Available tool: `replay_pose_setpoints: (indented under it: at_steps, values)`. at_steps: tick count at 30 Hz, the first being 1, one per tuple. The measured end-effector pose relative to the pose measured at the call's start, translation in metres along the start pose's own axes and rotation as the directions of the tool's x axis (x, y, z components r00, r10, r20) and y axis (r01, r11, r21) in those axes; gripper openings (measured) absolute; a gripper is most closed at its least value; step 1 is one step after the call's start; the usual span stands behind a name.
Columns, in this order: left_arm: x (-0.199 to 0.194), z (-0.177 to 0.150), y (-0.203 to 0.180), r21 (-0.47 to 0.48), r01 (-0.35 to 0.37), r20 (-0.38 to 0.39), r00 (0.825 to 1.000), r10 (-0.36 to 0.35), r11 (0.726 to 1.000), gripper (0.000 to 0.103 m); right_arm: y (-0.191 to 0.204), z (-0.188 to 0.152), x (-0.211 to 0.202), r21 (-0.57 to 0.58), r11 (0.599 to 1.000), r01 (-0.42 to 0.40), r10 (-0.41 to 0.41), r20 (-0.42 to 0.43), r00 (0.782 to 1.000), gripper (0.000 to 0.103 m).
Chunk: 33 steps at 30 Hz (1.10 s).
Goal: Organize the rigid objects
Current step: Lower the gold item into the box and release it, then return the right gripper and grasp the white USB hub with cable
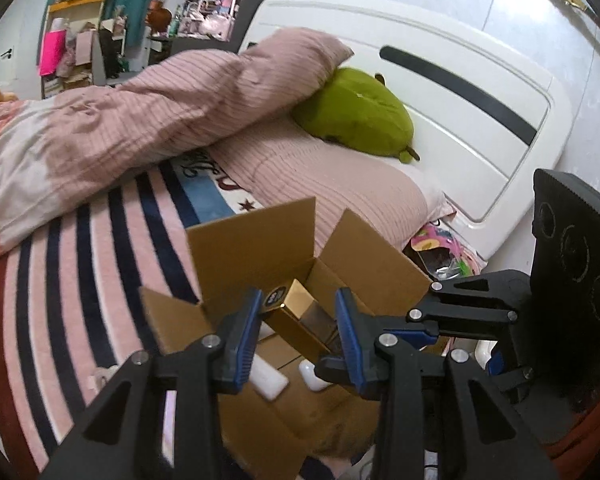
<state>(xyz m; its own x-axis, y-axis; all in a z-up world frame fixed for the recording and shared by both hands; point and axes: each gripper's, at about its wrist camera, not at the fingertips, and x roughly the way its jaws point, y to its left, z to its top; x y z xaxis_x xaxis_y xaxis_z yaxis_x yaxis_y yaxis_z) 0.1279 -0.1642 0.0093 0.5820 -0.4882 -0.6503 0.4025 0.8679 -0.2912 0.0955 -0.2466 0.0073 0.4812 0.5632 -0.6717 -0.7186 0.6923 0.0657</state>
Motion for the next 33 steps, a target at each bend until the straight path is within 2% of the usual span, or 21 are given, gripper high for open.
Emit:
replay_pose_setpoints:
  at_steps: [7, 9, 11, 12, 14, 18, 21, 23, 26, 33]
  values:
    - [0.025, 0.004, -0.002, -0.007, 0.017, -0.045, 0.999, -0.017, 1.0, 0.035, -0.021, -0.012, 0.003, 0.025, 1.0, 0.016, -0.015, -0.04, 0.999, 0.013]
    - [0.026, 0.003, -0.002, -0.005, -0.008, -0.048, 0.999, 0.008, 1.0, 0.044, -0.024, -0.014, 0.003, 0.035, 0.999, 0.012, -0.01, -0.05, 0.999, 0.013]
    - [0.02, 0.002, -0.001, 0.001, -0.029, -0.025, 0.999, 0.029, 1.0, 0.069, -0.026, -0.015, 0.002, 0.041, 0.999, 0.023, -0.02, -0.052, 0.998, 0.015]
    - [0.015, 0.002, 0.001, -0.001, -0.034, -0.005, 0.999, 0.034, 0.999, 0.072, -0.026, -0.013, 0.003, 0.039, 0.999, 0.027, -0.025, -0.058, 0.998, 0.017]
    - [0.009, 0.002, 0.007, -0.007, -0.04, 0.006, 0.999, 0.04, 0.999, 0.073, -0.025, -0.013, 0.002, 0.038, 0.999, 0.036, -0.033, -0.056, 0.998, 0.032]
    - [-0.011, 0.001, 0.016, -0.011, -0.083, 0.024, 0.996, 0.083, 0.996, 0.074, -0.02, -0.013, 0.0, 0.024, 0.999, 0.045, -0.043, -0.063, 0.997, 0.038]
    - [-0.024, -0.003, 0.02, -0.01, -0.1, 0.032, 0.994, 0.1, 0.995, 0.075, -0.017, -0.012, -0.001, 0.021, 0.998, 0.051, -0.049, -0.064, 0.997, 0.05]
    - [-0.033, -0.005, 0.023, -0.01, -0.126, 0.041, 0.991, 0.126, 0.992, 0.084, -0.014, -0.011, -0.002, 0.016, 0.998, 0.059, -0.058, -0.064, 0.996, 0.053]
    - [-0.047, -0.011, 0.029, -0.011, -0.155, 0.056, 0.986, 0.155, 0.988, 0.084, -0.007, -0.008, -0.003, 0.014, 0.998, 0.056, -0.055, -0.066, 0.996, 0.057]
    - [-0.09, -0.03, 0.055, -0.04, -0.198, 0.107, 0.974, 0.201, 0.979, 0.084, 0.021, 0.005, -0.001, -0.024, 0.998, 0.049, -0.051, -0.065, 0.997, 0.058]
